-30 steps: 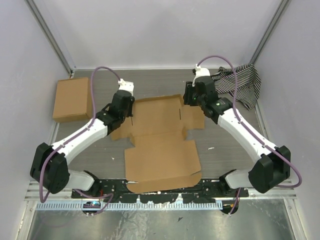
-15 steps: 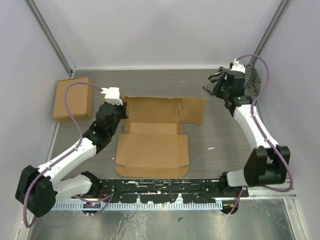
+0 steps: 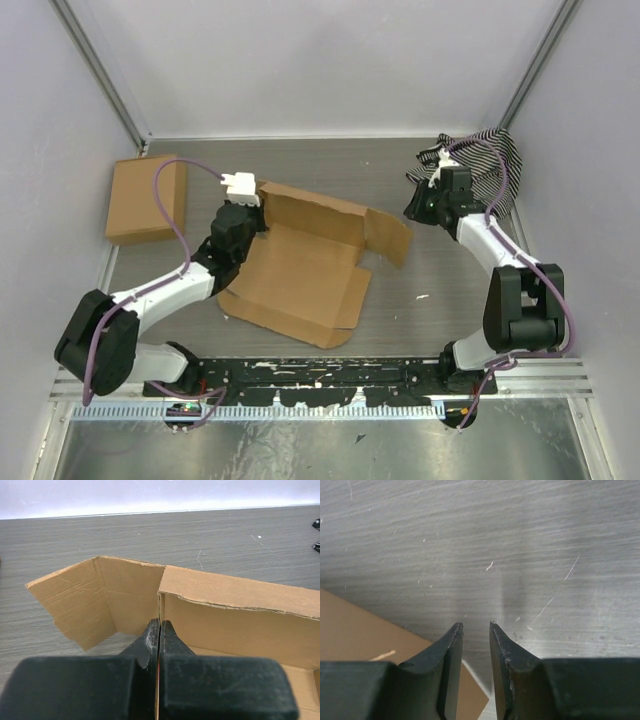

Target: Fold the paper box

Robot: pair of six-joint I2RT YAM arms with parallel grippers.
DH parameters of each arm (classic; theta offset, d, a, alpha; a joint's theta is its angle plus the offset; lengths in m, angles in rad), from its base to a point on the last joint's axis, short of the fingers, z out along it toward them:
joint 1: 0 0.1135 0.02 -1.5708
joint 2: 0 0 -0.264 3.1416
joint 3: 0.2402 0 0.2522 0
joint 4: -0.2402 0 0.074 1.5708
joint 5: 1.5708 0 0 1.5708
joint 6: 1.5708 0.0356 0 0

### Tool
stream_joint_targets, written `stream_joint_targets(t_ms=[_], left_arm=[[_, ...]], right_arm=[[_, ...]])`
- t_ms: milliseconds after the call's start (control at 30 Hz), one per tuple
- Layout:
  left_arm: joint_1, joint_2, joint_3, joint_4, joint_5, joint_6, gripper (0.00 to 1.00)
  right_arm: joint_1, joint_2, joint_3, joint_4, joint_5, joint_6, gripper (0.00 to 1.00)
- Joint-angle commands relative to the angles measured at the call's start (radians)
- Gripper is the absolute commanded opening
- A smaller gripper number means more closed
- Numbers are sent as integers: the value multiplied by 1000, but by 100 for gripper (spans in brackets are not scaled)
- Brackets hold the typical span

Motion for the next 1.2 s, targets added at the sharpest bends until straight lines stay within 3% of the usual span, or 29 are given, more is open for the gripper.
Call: stream_joint_targets(t_ms=[0,400,767,867,1167], left_arm=[[-1,38,92,-89,-55,-15,0],[-1,160,274,-306,-116,-15,0],[-1,88,60,-34,-71,-7,0],[-1,53,-27,104,-50,11,0],[-1,-45,-190,303,21,17,0]], right_arm=[[37,-103,-46,34,-37,4,36],[109,-271,-244,80,-84,37,47],[125,-266,-304,262,-299,9,51],[137,-240,-314,302,-332,-15,51],[167,-243,-265,281,-299,-52,51]])
